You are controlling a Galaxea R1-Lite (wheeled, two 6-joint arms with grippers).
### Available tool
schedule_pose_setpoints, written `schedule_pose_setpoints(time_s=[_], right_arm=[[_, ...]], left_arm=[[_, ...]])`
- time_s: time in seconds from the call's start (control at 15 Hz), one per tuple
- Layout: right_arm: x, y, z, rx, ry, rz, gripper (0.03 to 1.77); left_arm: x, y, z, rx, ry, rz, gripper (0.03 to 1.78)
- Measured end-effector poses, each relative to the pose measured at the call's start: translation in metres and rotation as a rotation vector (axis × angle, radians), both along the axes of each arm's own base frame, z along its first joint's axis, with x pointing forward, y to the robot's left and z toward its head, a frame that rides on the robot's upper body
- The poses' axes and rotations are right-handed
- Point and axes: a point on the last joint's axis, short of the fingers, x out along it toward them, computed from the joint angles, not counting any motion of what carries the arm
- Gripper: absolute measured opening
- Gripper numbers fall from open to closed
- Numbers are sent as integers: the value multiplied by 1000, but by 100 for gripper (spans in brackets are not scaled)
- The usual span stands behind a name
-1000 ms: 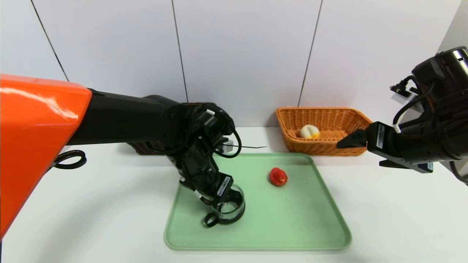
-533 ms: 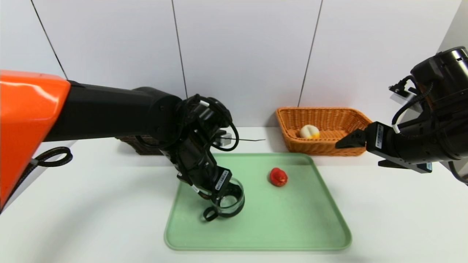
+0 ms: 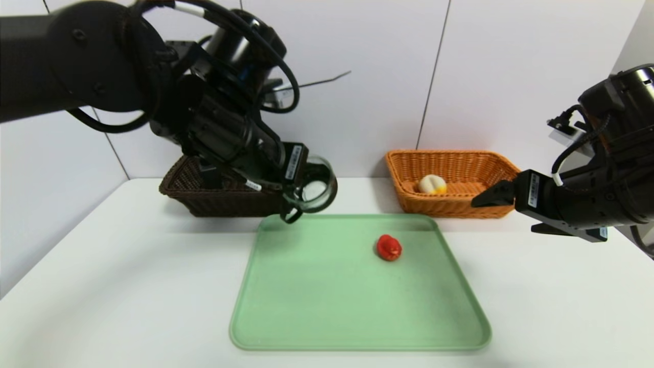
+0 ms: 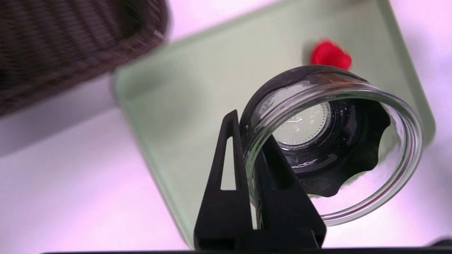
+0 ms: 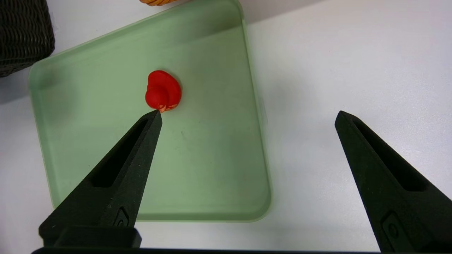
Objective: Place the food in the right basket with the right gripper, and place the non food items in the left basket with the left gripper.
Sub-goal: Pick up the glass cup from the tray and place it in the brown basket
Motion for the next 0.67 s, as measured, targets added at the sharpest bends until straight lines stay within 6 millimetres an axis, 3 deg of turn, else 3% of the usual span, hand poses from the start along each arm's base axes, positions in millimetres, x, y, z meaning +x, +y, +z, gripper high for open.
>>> schedule_pose_setpoints(time_s=[0.13,0.27,0.67], right_arm=[[-1,2,1,2,-3,7,170],[-1,2,1,2,-1,6,170],[-7,-3,2,2,-4,-7,170]], left_arm=[[7,12,13,-15,-66,66,11],[23,18,14,-16,-132,151,11],[85,31,-15,-2,-219,323,11]])
